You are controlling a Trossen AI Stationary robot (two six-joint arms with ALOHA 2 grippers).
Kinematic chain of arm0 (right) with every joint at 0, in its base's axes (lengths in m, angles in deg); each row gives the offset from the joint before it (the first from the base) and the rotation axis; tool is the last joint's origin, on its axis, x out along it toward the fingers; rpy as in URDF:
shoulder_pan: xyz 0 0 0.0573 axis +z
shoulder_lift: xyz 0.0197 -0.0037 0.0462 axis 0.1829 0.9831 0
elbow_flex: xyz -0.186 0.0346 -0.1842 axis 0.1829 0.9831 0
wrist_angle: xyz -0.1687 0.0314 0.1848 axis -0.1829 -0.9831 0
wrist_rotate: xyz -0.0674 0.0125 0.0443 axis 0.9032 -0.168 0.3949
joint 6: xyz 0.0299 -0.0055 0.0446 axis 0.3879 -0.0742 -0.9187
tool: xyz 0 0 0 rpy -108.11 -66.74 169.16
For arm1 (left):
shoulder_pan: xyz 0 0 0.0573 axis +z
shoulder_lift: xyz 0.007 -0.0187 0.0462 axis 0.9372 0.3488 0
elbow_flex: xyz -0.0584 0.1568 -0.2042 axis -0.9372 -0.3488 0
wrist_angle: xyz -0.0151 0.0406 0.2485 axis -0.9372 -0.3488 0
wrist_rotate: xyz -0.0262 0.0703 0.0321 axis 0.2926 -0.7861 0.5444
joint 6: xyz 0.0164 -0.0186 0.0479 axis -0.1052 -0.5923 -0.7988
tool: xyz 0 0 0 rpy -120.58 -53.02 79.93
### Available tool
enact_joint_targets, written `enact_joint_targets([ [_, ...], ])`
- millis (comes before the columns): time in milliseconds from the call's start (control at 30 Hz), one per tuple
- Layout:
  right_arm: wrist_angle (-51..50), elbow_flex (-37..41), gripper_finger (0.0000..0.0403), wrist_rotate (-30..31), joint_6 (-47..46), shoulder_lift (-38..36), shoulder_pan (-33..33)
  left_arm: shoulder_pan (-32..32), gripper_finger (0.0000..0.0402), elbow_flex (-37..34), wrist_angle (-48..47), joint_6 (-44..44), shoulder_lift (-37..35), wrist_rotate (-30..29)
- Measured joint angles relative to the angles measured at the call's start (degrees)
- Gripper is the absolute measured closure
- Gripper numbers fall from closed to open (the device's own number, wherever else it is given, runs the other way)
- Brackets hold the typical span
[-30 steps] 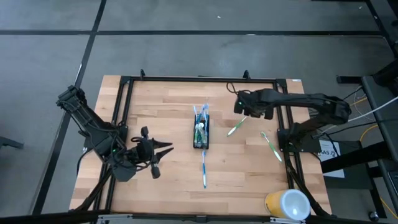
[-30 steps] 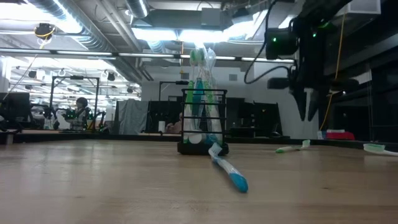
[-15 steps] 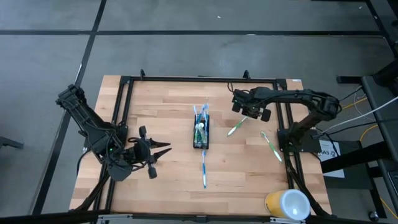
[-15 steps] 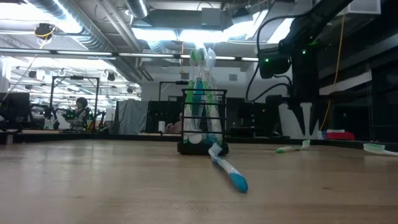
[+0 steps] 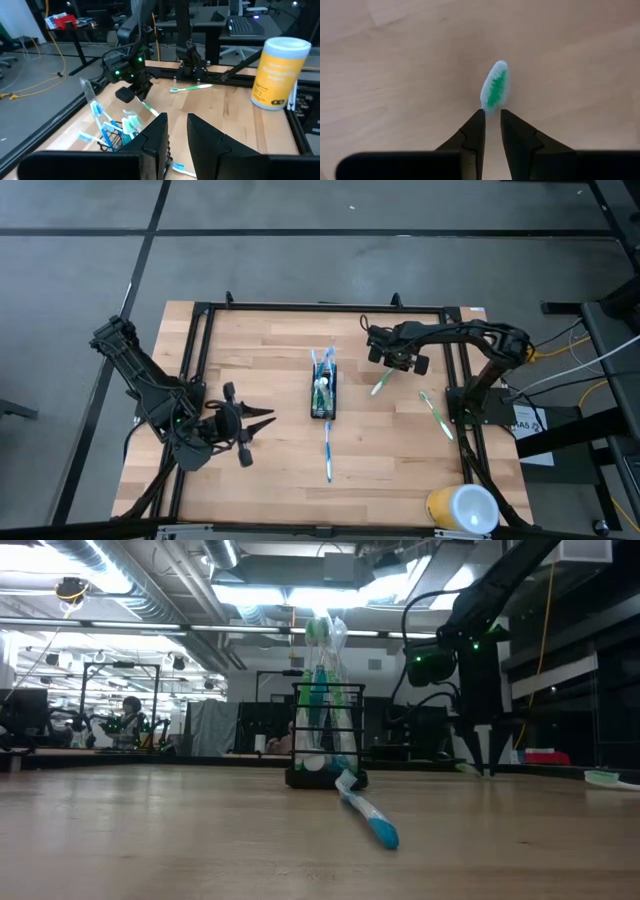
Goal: Pick & Place toothbrushing station
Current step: Put the green toothbrush into the black organizer
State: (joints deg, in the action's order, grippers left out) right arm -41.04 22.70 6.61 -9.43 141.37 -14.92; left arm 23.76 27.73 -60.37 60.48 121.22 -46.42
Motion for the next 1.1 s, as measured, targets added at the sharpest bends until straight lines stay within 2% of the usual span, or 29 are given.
enact_joint_targets([
  [100, 0.13, 0.02, 0.0356, 1.0, 2.05, 0.04, -0.13, 0.08, 0.0335, 0.0, 0.19, 0.0, 0.0, -1.95],
  [233, 0.74, 0.07, 0.0396, 1.88, 5.48, 0.09, -0.22, 0.7, 0.0335, 0.0, 0.17, -0.03, -0.16, -3.6],
  [433, 0.63, 0.26, 0.0398, 2.68, 5.81, -0.68, 0.39, 1.65, 0.0335, 0.0, 0.24, -0.01, -0.78, -3.89],
  [567, 0.22, 0.28, 0.0392, 3.26, 4.11, -4.85, 2.4, 1.73, 0.0335, 0.0, 0.53, -0.01, -0.94, -4.88],
  [800, -3.9, 0.28, 0.0338, 6.98, 2.22, -10.16, 1.94, 1.75, 0.0335, 0.0, 0.58, -2.79, -0.94, -7.36],
  [1100, 1.45, 0.2, 0.0238, 3.07, 3.92, -6.93, -3.22, 1.75, 0.0335, 0.0, 0.58, -3.44, -1.15, -8.32],
])
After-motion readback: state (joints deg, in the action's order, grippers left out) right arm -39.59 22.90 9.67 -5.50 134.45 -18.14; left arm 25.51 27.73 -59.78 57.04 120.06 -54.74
